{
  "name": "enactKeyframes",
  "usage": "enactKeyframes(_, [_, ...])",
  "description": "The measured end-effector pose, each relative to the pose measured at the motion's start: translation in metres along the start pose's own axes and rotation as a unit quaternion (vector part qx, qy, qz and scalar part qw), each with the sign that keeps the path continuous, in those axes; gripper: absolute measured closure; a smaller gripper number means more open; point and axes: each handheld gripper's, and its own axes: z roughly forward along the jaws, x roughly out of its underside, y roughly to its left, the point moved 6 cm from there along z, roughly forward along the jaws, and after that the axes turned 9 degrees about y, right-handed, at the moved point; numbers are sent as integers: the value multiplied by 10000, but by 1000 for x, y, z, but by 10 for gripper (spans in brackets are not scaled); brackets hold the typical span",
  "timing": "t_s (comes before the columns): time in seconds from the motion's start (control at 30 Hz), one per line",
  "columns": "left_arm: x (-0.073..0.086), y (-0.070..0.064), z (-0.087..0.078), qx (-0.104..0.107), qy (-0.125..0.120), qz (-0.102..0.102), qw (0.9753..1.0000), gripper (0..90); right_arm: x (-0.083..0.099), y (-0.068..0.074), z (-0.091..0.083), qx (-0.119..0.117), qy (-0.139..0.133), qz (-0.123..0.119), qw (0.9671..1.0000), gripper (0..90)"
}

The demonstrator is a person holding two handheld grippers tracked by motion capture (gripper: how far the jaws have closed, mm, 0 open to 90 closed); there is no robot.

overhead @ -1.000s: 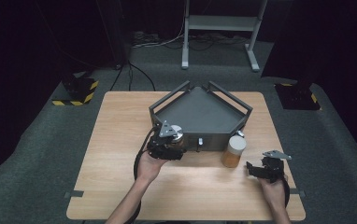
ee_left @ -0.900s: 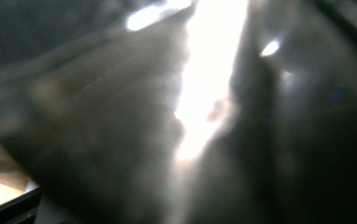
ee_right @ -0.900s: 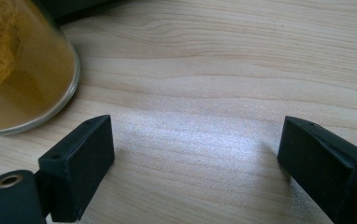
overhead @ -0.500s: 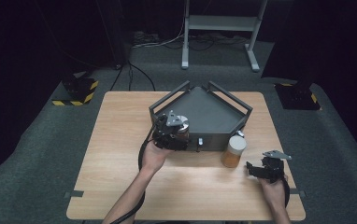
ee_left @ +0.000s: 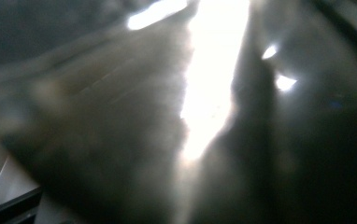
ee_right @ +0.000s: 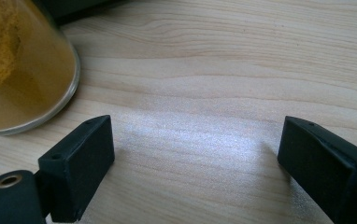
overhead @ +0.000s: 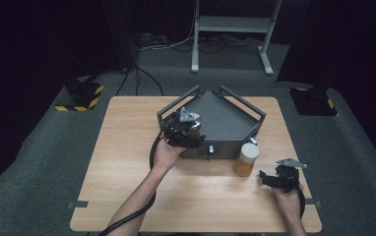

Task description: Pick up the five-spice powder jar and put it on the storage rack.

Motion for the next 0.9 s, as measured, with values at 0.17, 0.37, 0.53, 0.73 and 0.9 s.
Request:
enactKeyframes(0.17, [-6,1,8,-124,-133,-69,9998,312,0,0,0,0,0,-1,10000,108])
enactKeyframes(0.37, [-23,11,6,-159,321,298,9989,312,0,0,0,0,0,-2,10000,108])
enactKeyframes(0.53, [-28,12,13,-194,374,307,9986,312,0,0,0,1,0,-2,10000,108])
enactKeyframes(0.73, [-13,-12,51,-127,-1049,-1482,9833,312,0,0,0,0,0,-1,10000,108])
enactKeyframes(0.9, [-31,18,31,-358,436,105,9984,312,0,0,0,0,0,-1,10000,108])
